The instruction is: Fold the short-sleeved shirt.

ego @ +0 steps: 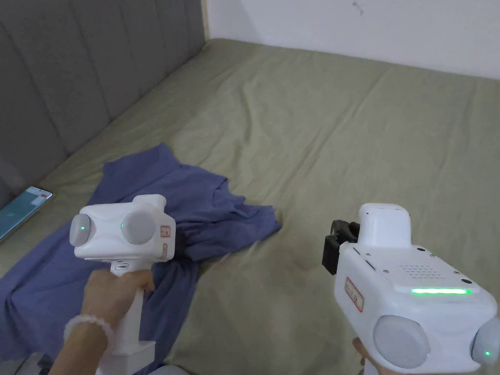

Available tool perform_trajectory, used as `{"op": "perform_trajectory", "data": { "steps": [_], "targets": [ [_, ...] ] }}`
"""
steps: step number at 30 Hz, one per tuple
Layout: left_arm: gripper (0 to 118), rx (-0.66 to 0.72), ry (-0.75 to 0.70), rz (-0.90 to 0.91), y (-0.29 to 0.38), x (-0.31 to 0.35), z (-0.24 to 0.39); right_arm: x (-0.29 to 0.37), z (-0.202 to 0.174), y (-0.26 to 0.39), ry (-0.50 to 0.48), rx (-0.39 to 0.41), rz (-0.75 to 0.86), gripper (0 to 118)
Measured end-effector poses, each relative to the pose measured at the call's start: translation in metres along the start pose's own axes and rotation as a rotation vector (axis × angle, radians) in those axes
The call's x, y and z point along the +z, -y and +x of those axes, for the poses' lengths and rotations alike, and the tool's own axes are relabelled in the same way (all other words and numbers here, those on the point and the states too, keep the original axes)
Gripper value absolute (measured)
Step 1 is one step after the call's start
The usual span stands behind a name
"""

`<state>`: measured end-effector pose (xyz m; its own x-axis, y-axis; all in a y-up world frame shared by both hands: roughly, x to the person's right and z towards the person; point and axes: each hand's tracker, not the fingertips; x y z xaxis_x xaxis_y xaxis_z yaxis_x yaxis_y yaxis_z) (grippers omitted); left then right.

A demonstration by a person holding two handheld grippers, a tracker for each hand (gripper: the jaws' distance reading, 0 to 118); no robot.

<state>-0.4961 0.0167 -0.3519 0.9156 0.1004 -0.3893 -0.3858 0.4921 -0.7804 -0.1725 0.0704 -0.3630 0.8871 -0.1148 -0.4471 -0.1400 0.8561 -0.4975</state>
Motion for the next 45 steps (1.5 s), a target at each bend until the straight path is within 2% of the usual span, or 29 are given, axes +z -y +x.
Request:
{"op": "perform_trajectory", "data": {
  "steps": [4, 9, 13, 17, 22, 27, 31, 37, 42, 43, 44, 45],
  "targets": [
    [10, -0.018, 0.049, 0.083, -0.013, 0.037, 0.016, 0.020, 0.018, -0.007, 0.032, -0.043, 0.032, 0],
    [10, -0.080, 0.177, 0.203, -0.043, 0.087, 0.065, 0.051, 0.046, -0.015, 0.099, -0.088, 0.091, 0],
    [10, -0.244, 0.267, 0.281, -0.060, 0.125, 0.146, 0.088, 0.077, -0.023, 0.170, -0.135, 0.156, 0],
    [10, -0.394, 0.438, 0.317, -0.057, 0.157, 0.242, 0.128, 0.116, -0.026, 0.267, -0.160, 0.217, 0],
    [10, -0.593, 0.673, 0.349, -0.024, 0.197, 0.359, 0.188, 0.167, -0.025, 0.421, -0.221, 0.284, 0],
    [10, -0.669, 0.842, 0.308, 0.023, 0.203, 0.420, 0.232, 0.213, -0.011, 0.572, -0.280, 0.308, 0],
    [10, -0.674, 0.808, 0.155, 0.062, 0.146, 0.440, 0.249, 0.237, 0.003, 0.614, -0.334, 0.307, 0],
    [10, -0.679, 0.606, -0.101, 0.125, 0.041, 0.420, 0.239, 0.244, 0.020, 0.627, -0.349, 0.246, 0],
    [10, -0.610, 0.583, -0.123, 0.133, 0.014, 0.392, 0.218, 0.237, 0.025, 0.587, -0.333, 0.197, 0],
    [12, -0.593, 0.590, -0.132, 0.129, 0.014, 0.390, 0.214, 0.234, 0.025, 0.577, -0.325, 0.189, 0],
    [20, -0.581, 0.603, -0.141, 0.126, 0.017, 0.389, 0.210, 0.231, 0.025, 0.568, -0.316, 0.178, 0],
    [35, -0.572, 0.612, -0.144, 0.123, 0.019, 0.389, 0.207, 0.228, 0.025, 0.562, -0.308, 0.170, 0]
  ]
}}
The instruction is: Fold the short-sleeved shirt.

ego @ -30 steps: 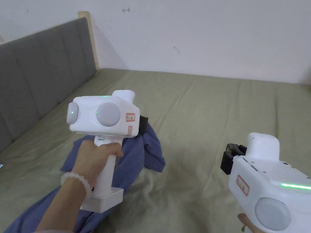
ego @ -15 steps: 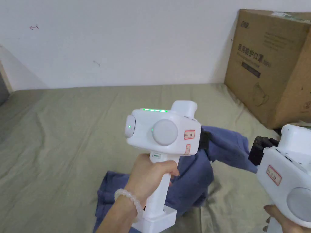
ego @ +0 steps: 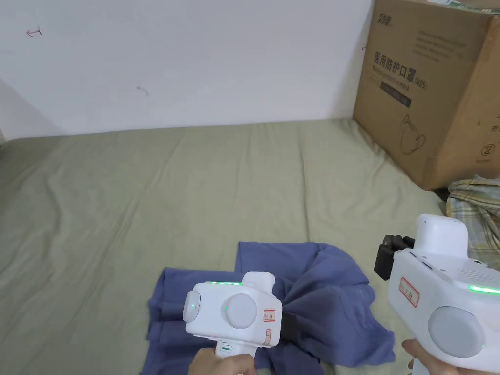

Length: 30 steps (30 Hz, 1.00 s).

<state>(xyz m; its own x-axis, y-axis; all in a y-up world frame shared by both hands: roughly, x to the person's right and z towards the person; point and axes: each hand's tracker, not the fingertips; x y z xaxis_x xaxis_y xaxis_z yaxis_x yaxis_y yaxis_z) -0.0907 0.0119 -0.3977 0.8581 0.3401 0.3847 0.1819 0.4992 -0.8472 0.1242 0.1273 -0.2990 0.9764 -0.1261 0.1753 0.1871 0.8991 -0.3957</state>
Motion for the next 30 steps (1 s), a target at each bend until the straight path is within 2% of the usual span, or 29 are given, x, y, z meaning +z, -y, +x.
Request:
{"op": "perform_trajectory", "data": {
  "steps": [2, 3, 5, 7, 9, 10, 11, 12, 13, 16, 19, 23, 24, 26, 28, 29, 30],
  "targets": [
    [102, 0.000, -0.008, 0.013, -0.004, 0.007, -0.001, 0.000, -0.008, 0.001, -0.013, 0.024, -0.008, 0],
    [118, -0.004, -0.012, 0.020, -0.004, 0.012, 0.000, 0.000, -0.011, 0.002, -0.019, 0.034, -0.010, 0],
    [113, -0.007, 0.007, 0.097, -0.007, 0.031, -0.004, 0.002, -0.016, 0.001, -0.031, 0.044, -0.014, 0],
    [112, 0.000, -0.003, 0.088, -0.009, 0.050, -0.009, 0.002, -0.020, 0.001, -0.050, 0.044, -0.017, 0],
    [103, -0.006, -0.023, 0.138, -0.005, 0.072, -0.019, 0.000, -0.025, 0.002, -0.062, 0.044, -0.022, 0],
    [88, -0.003, -0.042, 0.165, 0.000, 0.084, -0.026, 0.000, -0.028, 0.003, -0.070, 0.051, -0.024, 0],
    [69, 0.002, -0.062, 0.167, 0.005, 0.095, -0.034, -0.001, -0.031, 0.004, -0.079, 0.062, -0.028, 0],
    [44, 0.011, -0.094, 0.163, 0.011, 0.103, -0.041, -0.002, -0.034, 0.006, -0.085, 0.072, -0.033, 0],
    [3, 0.024, -0.134, 0.159, 0.021, 0.109, -0.050, -0.003, -0.037, 0.008, -0.090, 0.080, -0.040, 0],
    [0, 0.057, -0.270, 0.128, 0.058, 0.116, -0.077, -0.010, -0.046, 0.017, -0.121, 0.082, -0.078, 0],
    [0, 0.136, -0.271, 0.079, 0.090, 0.118, -0.103, -0.023, -0.057, 0.030, -0.131, 0.103, -0.118, 0],
    [0, 0.231, -0.333, 0.103, 0.104, 0.121, -0.125, -0.030, -0.070, 0.037, -0.165, 0.119, -0.151, 0],
    [8, 0.253, -0.337, 0.095, 0.103, 0.120, -0.129, -0.031, -0.072, 0.037, -0.169, 0.123, -0.155, 0],
    [55, 0.259, -0.337, 0.088, 0.098, 0.117, -0.135, -0.032, -0.075, 0.039, -0.176, 0.134, -0.161, 0],
    [94, 0.249, -0.327, 0.078, 0.093, 0.107, -0.137, -0.035, -0.075, 0.040, -0.179, 0.141, -0.164, 0],
    [100, 0.243, -0.326, 0.065, 0.091, 0.101, -0.136, -0.036, -0.075, 0.041, -0.180, 0.140, -0.168, 0],
    [101, 0.237, -0.325, 0.053, 0.090, 0.094, -0.136, -0.037, -0.074, 0.041, -0.180, 0.137, -0.173, 0]
  ]
}}
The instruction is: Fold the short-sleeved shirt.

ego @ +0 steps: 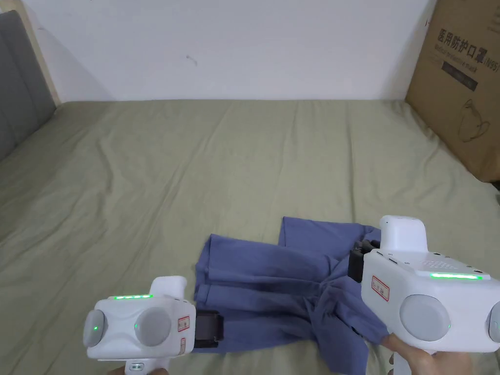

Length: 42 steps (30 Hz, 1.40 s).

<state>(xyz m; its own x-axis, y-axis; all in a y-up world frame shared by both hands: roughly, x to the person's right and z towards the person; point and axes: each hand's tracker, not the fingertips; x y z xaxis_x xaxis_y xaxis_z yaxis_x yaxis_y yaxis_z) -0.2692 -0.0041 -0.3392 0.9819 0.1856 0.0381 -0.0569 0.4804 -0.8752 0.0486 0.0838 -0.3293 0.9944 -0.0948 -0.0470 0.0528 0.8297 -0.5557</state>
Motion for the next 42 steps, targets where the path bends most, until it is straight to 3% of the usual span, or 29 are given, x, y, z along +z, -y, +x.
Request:
{"op": "perform_trajectory", "data": {
  "steps": [2, 3, 5, 6, 8, 9, 14, 17, 18, 20, 21, 24, 28, 31, 33, 34, 36, 37, 38, 40, 42],
  "targets": [
    [97, -0.017, -0.001, -0.043, 0.003, -0.018, 0.009, -0.005, 0.004, 0.002, 0.004, -0.012, -0.012, 0],
    [91, -0.023, 0.005, -0.076, 0.006, -0.028, 0.011, -0.003, 0.005, 0.002, 0.006, -0.014, -0.017, 0],
    [77, -0.102, -0.126, -0.026, 0.015, -0.032, 0.022, -0.006, 0.008, 0.004, 0.020, -0.010, -0.033, 0],
    [68, -0.117, -0.108, -0.007, 0.017, -0.028, 0.026, -0.009, 0.010, 0.005, 0.027, -0.006, -0.041, 0],
    [19, -0.135, -0.147, 0.011, 0.015, -0.017, 0.030, -0.014, 0.014, 0.006, 0.031, 0.001, -0.055, 0],
    [5, -0.134, -0.158, 0.027, 0.016, -0.012, 0.030, -0.018, 0.015, 0.005, 0.035, 0.001, -0.063, 0],
    [5, -0.108, -0.076, 0.033, 0.015, 0.015, 0.026, -0.045, 0.031, -0.011, 0.022, -0.007, -0.090, 1],
    [5, -0.094, -0.052, 0.053, 0.014, 0.030, 0.022, -0.072, 0.050, -0.035, 0.008, -0.017, -0.127, 22],
    [5, -0.090, -0.042, 0.051, 0.012, 0.031, 0.021, -0.085, 0.056, -0.044, -0.006, -0.019, -0.143, 22],
    [5, -0.084, -0.034, 0.053, 0.012, 0.034, 0.022, -0.115, 0.068, -0.065, -0.001, -0.014, -0.176, 70],
    [5, -0.085, -0.029, 0.054, 0.010, 0.033, 0.021, -0.131, 0.075, -0.074, -0.010, -0.024, -0.193, 77],
    [5, -0.138, -0.048, 0.038, 0.011, 0.033, 0.029, -0.189, 0.095, -0.093, -0.023, 0.003, -0.296, 77],
    [5, -0.108, -0.021, 0.023, 0.007, 0.033, 0.027, -0.275, 0.115, -0.082, 0.050, 0.097, -0.485, 76],
    [5, -0.062, -0.005, 0.016, 0.003, 0.033, 0.020, -0.300, 0.125, -0.060, 0.032, 0.053, -0.617, 75],
    [5, -0.059, 0.002, 0.010, 0.000, 0.032, 0.018, -0.293, 0.126, -0.059, 0.023, 0.015, -0.550, 72],
    [5, -0.058, 0.002, 0.008, 0.000, 0.032, 0.019, -0.288, 0.123, -0.062, 0.024, 0.038, -0.555, 57],
    [5, -0.059, -0.003, 0.009, -0.003, 0.031, 0.021, -0.279, 0.117, -0.065, -0.024, 0.107, -0.531, 6],
    [5, -0.061, -0.004, 0.010, -0.004, 0.030, 0.022, -0.279, 0.114, -0.066, -0.064, 0.057, -0.550, 6],
    [5, -0.065, -0.003, 0.016, -0.005, 0.030, 0.023, -0.279, 0.108, -0.064, -0.028, 0.037, -0.561, 6],
    [5, -0.061, -0.009, 0.022, -0.007, 0.034, 0.024, -0.288, 0.105, -0.062, 0.014, 0.129, -0.543, 6],
    [5, -0.059, 0.005, 0.042, -0.010, 0.042, 0.021, -0.282, 0.105, -0.068, 0.017, 0.108, -0.542, 6]
  ]
}}
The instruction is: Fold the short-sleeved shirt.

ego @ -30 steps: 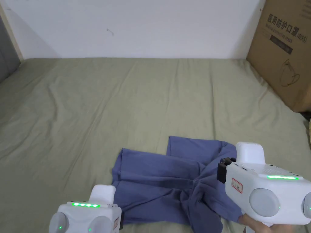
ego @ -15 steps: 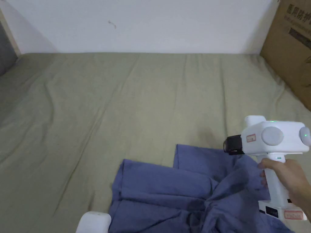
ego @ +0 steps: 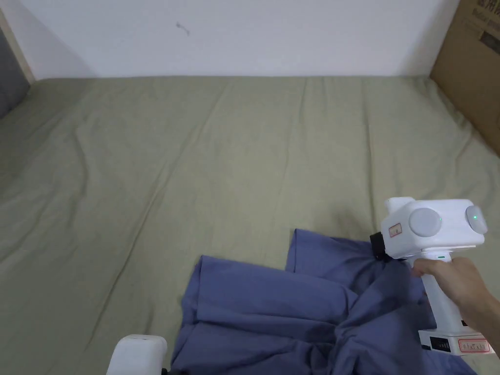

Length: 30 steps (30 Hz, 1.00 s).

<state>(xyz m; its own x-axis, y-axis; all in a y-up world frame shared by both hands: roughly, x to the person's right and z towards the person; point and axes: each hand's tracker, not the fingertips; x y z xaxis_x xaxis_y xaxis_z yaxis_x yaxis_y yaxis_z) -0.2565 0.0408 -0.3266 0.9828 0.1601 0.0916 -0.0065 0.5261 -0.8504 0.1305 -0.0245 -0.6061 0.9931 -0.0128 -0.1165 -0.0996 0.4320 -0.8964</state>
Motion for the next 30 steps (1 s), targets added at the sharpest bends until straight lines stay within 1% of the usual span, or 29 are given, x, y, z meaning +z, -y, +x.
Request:
{"op": "perform_trajectory", "data": {
  "steps": [1, 3, 4, 5, 8, 9, 12, 13, 15, 16, 18, 20, 23, 26, 27, 28, 30],
  "targets": [
    [5, 0.004, 0.004, 0.006, -0.002, 0.005, -0.002, 0.023, -0.005, 0.004, -0.008, -0.025, 0.025, 6],
    [5, 0.016, 0.009, 0.041, -0.008, 0.015, -0.008, 0.045, 0.002, 0.001, -0.042, -0.081, 0.062, 6],
    [5, 0.018, -0.006, 0.058, -0.012, 0.021, -0.011, 0.059, 0.005, 0.000, -0.055, -0.096, 0.084, 6],
    [5, 0.009, -0.026, 0.085, -0.017, 0.027, -0.013, 0.075, 0.010, -0.003, -0.044, -0.087, 0.102, 6],
    [5, 0.013, -0.053, 0.162, -0.036, 0.048, -0.028, 0.120, 0.019, -0.007, 0.034, -0.054, 0.175, 6],
    [5, 0.015, -0.051, 0.195, -0.044, 0.055, -0.036, 0.142, 0.023, -0.008, 0.055, -0.061, 0.194, 6],
    [5, 0.030, -0.114, 0.271, -0.073, 0.079, -0.054, 0.193, 0.042, -0.011, 0.064, -0.117, 0.268, 6],
    [5, 0.050, -0.122, 0.287, -0.083, 0.088, -0.061, 0.200, 0.053, -0.015, 0.079, -0.128, 0.288, 6],
    [5, 0.088, -0.095, 0.360, -0.107, 0.111, -0.074, 0.232, 0.061, -0.020, 0.116, -0.138, 0.330, 6],
    [5, 0.093, -0.102, 0.389, -0.118, 0.120, -0.079, 0.245, 0.063, -0.022, 0.131, -0.131, 0.349, 6],
    [5, 0.072, -0.157, 0.428, -0.143, 0.138, -0.086, 0.270, 0.069, -0.031, 0.170, -0.141, 0.389, 6],
    [5, 0.058, -0.185, 0.474, -0.167, 0.156, -0.095, 0.295, 0.074, -0.040, 0.175, -0.161, 0.426, 6],
    [5, 0.087, -0.213, 0.520, -0.199, 0.179, -0.111, 0.325, 0.081, -0.055, 0.178, -0.197, 0.480, 6],
    [5, 0.105, -0.254, 0.556, -0.229, 0.199, -0.128, 0.350, 0.082, -0.070, 0.139, -0.223, 0.544, 6],
    [5, 0.123, -0.260, 0.566, -0.239, 0.204, -0.134, 0.357, 0.081, -0.075, 0.139, -0.231, 0.576, 6],
    [5, 0.121, -0.266, 0.575, -0.246, 0.208, -0.138, 0.362, 0.079, -0.080, 0.140, -0.221, 0.577, 6],
    [5, 0.121, -0.278, 0.595, -0.265, 0.219, -0.148, 0.361, 0.084, -0.103, 0.142, -0.232, 0.582, 6]
  ]
}}
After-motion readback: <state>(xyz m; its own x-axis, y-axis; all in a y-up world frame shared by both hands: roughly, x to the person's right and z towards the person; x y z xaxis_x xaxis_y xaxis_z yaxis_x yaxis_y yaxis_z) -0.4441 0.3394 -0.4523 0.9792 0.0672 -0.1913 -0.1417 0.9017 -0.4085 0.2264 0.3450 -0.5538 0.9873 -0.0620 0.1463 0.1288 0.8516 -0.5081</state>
